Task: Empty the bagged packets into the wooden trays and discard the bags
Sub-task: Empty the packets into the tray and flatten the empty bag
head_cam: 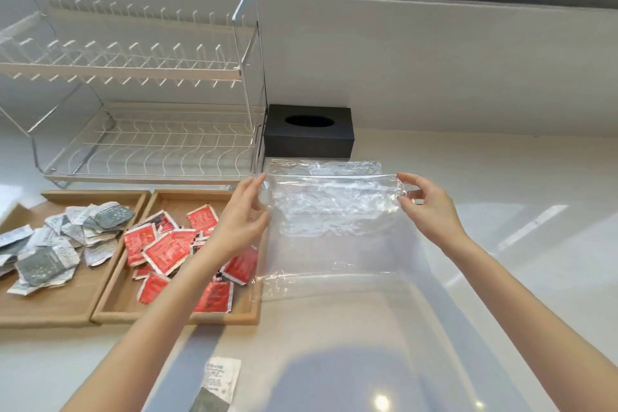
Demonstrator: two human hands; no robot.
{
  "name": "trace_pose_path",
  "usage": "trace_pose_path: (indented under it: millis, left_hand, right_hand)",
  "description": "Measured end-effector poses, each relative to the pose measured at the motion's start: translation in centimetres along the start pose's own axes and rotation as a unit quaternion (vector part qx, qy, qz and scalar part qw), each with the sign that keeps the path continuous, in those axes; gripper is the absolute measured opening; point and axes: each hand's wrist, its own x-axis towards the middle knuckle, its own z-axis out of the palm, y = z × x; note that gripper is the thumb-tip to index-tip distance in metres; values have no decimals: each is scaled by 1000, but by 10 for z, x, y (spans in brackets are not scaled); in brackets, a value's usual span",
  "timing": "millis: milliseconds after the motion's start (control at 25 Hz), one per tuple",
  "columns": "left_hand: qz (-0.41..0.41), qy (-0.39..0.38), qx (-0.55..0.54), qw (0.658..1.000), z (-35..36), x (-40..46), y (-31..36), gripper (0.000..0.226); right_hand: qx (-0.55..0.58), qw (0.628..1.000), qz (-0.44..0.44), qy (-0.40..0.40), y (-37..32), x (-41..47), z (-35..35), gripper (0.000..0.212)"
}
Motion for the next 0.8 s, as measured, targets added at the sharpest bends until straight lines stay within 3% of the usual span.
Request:
trace_pose_path:
  millis: [280, 800]
  left_hand:
    - [-65, -20, 24, 997, 37, 63, 2, 69]
    - [-132, -23, 104, 985, 92, 145, -55, 85]
  right_hand:
    - [-24, 999, 25, -4, 28, 65, 3, 41]
    - [-48, 998, 14, -29, 71, 144, 64, 44]
